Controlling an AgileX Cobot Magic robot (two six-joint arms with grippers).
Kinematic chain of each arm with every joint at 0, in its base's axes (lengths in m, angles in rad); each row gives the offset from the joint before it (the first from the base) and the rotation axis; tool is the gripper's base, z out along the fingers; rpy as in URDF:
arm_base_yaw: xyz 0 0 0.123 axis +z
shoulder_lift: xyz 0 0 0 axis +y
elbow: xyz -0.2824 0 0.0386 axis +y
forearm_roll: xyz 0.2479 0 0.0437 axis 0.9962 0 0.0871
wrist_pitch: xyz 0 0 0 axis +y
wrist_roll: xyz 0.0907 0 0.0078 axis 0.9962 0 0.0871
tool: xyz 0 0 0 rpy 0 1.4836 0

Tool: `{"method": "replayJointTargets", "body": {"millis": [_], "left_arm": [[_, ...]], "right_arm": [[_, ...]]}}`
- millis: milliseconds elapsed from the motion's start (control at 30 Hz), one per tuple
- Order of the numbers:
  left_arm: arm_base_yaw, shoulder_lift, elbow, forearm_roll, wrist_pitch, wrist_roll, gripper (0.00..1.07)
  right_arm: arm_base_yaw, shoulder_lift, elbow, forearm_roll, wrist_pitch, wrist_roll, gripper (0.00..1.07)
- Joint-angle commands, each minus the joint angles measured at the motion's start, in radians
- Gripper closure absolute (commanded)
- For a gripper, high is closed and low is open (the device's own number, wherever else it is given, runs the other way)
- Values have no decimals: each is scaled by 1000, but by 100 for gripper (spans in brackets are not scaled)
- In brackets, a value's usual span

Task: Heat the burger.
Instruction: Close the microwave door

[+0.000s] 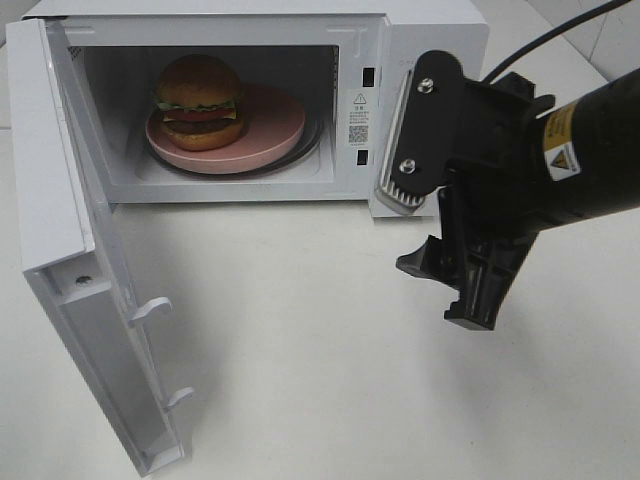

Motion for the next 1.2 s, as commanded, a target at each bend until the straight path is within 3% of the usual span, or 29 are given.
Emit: {"method": "replayJointTargets", "body": {"millis": [33,533,1200], "left_arm": [[1,-14,2,1,3,-3,9],[1,-14,2,1,3,-3,9],[1,-14,2,1,3,-3,9]], "right_arm": [[-3,-61,3,3,113,130,32],[-3,-339,3,3,506,359,31],[-3,-624,12,-7,689,447,31]]}}
